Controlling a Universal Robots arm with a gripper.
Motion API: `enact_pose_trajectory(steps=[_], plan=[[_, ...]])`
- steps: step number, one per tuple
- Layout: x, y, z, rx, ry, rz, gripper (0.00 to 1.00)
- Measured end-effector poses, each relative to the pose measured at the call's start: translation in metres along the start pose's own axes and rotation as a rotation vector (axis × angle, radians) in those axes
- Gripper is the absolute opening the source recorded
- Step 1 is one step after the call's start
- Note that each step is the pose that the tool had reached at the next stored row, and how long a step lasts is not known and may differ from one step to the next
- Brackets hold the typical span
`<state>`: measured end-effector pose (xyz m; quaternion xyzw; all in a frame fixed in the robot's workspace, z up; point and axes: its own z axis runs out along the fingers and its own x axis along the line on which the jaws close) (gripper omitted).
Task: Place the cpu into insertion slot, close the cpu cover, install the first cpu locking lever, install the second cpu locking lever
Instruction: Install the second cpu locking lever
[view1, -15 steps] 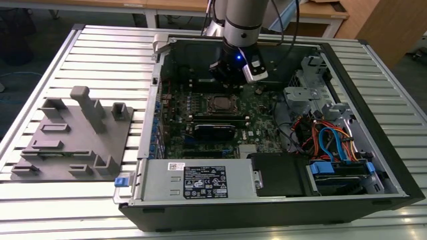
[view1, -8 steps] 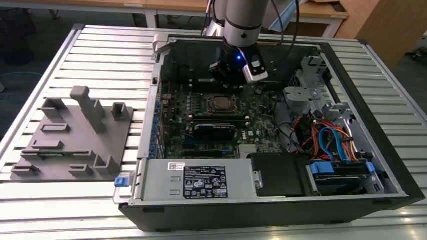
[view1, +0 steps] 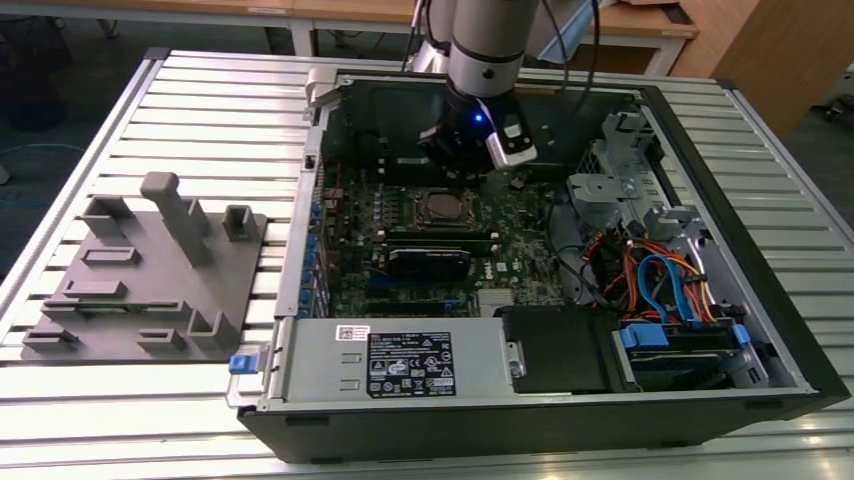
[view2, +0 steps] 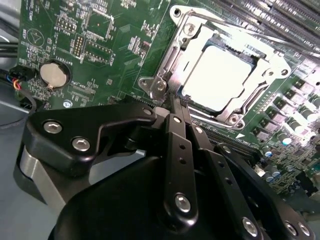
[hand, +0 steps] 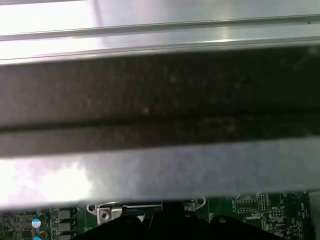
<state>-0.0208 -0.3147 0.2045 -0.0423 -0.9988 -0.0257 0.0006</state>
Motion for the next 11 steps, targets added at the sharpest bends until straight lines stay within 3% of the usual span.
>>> enact_pose_trajectory(steps=[7, 11], plan=[[-0.0005, -0.0065, -0.0006, 0.0007, -0.0001, 0.0, 0.1], [-0.0005, -0.0064, -0.0062, 0.0007, -0.0001, 0.0, 0.1]])
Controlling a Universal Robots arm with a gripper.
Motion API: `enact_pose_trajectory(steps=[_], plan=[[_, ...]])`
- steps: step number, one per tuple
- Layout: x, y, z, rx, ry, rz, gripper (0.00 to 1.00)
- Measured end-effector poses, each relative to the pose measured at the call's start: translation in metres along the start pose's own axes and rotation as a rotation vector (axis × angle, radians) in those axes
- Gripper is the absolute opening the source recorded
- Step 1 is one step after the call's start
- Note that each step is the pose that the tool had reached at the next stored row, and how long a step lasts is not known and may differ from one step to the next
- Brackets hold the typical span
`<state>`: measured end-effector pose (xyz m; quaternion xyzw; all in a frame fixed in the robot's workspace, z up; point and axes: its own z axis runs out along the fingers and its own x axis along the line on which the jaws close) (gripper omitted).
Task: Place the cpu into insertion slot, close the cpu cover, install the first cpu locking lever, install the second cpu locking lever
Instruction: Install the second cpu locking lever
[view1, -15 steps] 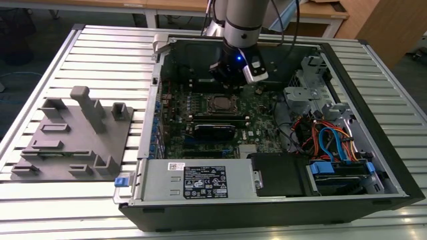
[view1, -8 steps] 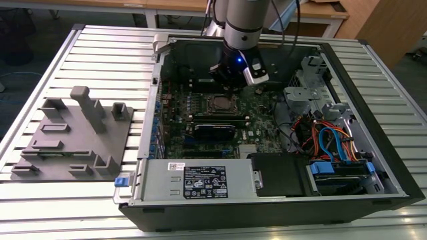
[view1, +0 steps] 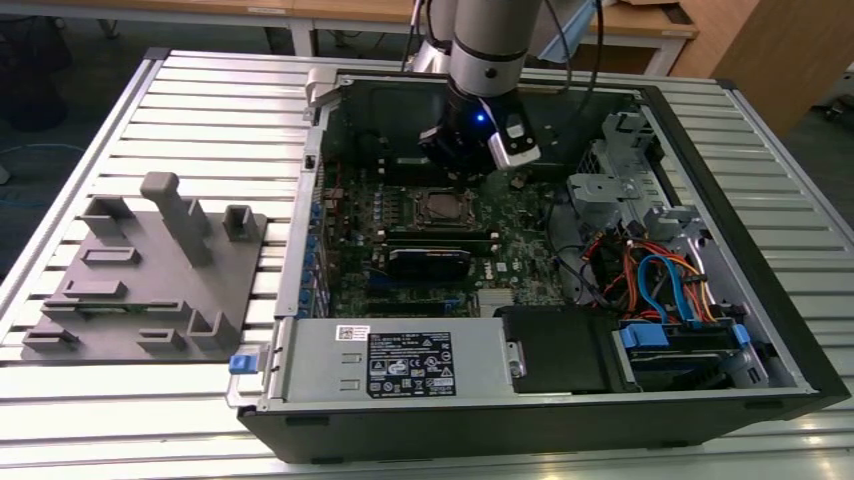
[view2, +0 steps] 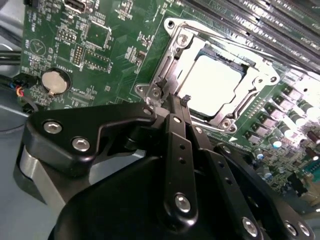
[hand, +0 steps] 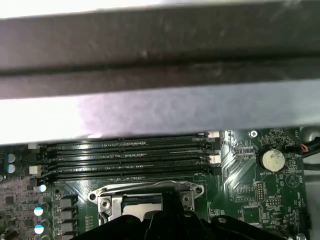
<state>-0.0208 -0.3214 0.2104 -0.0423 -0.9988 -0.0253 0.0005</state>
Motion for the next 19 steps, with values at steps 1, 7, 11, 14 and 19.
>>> enact_pose_trajectory(steps=[1, 7, 11, 14, 19], plan=[[0.0, 0.0001, -0.0015, -0.0002, -0.0001, 0.0, 0.1], [0.0, 0.0005, -0.0096, 0.0009, -0.0001, 0.0, 0.1], [0.0, 0.0007, -0.013, 0.0017, -0.0003, 0.0, 0.1], [-0.0001, -0.0009, -0.0132, 0.0022, -0.0002, 0.0, 0.1], [-0.0003, -0.0038, -0.0128, 0.0043, -0.0003, 0.0, 0.1]])
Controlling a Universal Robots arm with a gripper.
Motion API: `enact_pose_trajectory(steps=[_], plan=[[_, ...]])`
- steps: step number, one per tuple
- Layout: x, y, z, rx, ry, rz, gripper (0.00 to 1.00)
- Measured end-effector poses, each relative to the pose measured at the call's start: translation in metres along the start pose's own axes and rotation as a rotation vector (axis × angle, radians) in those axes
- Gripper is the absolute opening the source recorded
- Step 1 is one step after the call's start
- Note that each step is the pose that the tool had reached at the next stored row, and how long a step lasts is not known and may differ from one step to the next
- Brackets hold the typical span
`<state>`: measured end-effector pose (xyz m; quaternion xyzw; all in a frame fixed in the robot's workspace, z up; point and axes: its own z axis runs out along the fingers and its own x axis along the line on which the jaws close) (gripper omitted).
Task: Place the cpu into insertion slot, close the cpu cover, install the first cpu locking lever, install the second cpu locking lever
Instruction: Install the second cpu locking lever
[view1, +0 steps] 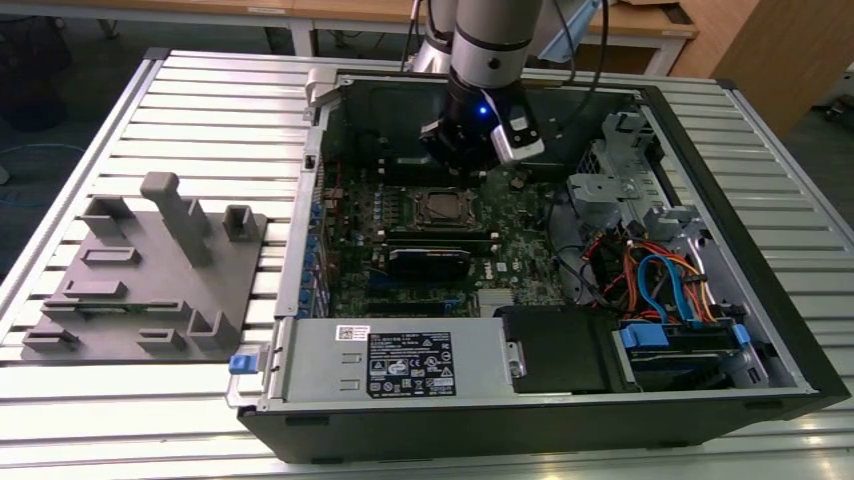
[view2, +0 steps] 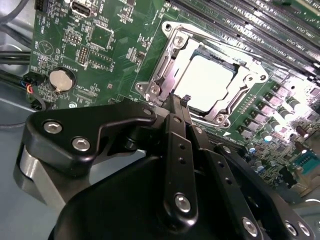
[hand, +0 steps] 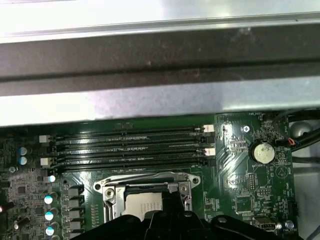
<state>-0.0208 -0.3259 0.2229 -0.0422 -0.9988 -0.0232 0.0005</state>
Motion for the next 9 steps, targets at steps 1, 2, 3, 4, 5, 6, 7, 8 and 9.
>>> enact_pose_trajectory(steps=[1, 2, 3, 4, 5, 6, 7, 8, 9], plan=[[-0.0001, -0.0008, 0.0001, 0.0001, 0.0, 0.0, 0.1], [-0.0001, -0.0015, 0.0002, 0.0003, 0.0, 0.0, 0.1], [-0.0002, -0.0021, 0.0002, 0.0006, -0.0001, 0.0, 0.1], [-0.0002, -0.0026, 0.0003, 0.0007, -0.0001, 0.0, 0.1], [-0.0003, -0.0032, 0.0003, 0.0006, -0.0002, 0.0, 0.1], [-0.0003, -0.0036, 0.0003, 0.0007, -0.0001, 0.0, 0.1], [-0.0004, -0.004, 0.0002, 0.0008, -0.0001, 0.0, 0.1], [-0.0004, -0.0045, 0.0002, 0.0008, -0.0001, 0.0, 0.1], [-0.0004, -0.005, 0.0002, 0.0007, -0.0001, 0.0, 0.1]])
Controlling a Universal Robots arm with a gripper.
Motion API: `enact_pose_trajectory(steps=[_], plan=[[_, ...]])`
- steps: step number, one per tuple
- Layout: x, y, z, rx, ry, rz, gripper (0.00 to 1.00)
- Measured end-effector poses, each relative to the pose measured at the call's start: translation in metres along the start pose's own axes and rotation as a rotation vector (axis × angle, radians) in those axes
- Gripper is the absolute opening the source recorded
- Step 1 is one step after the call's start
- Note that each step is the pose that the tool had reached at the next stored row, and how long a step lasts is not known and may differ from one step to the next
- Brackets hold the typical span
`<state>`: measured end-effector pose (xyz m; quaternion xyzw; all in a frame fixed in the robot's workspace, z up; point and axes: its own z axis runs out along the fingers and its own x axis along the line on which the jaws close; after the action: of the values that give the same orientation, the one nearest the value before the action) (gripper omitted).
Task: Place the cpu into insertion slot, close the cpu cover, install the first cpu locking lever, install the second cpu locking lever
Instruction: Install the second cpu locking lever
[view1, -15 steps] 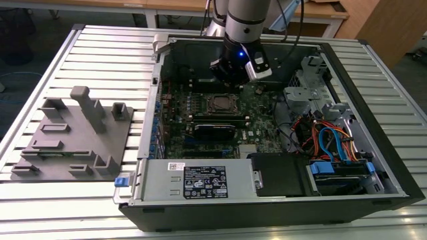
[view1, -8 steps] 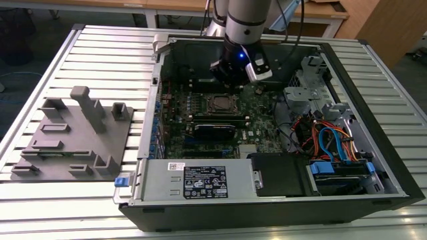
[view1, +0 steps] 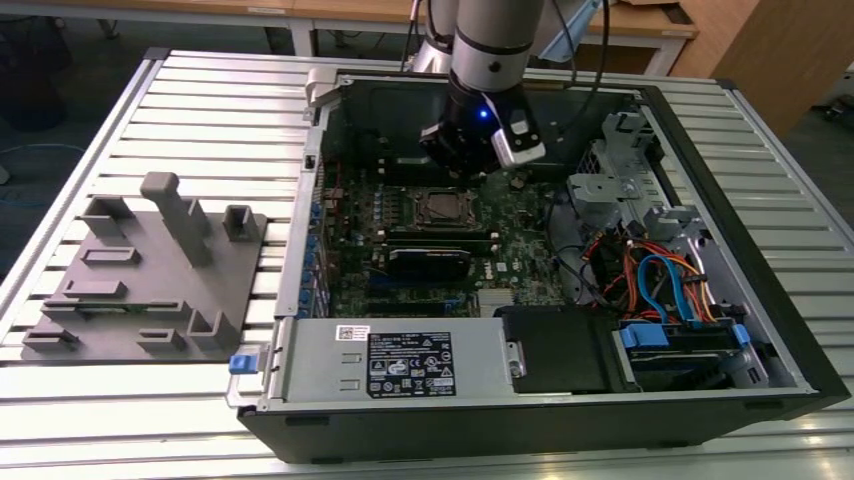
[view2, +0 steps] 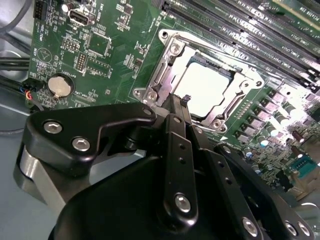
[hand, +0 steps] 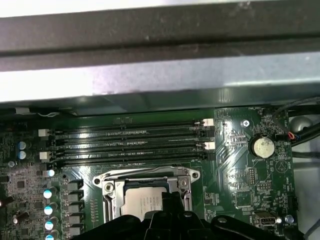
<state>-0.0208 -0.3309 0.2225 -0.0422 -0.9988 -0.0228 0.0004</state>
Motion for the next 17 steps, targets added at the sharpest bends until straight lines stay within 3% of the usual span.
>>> enact_pose_trajectory(steps=[17], plan=[[-0.0007, -0.0081, 0.002, 0.0033, -0.0002, 0.0, 0.1]])
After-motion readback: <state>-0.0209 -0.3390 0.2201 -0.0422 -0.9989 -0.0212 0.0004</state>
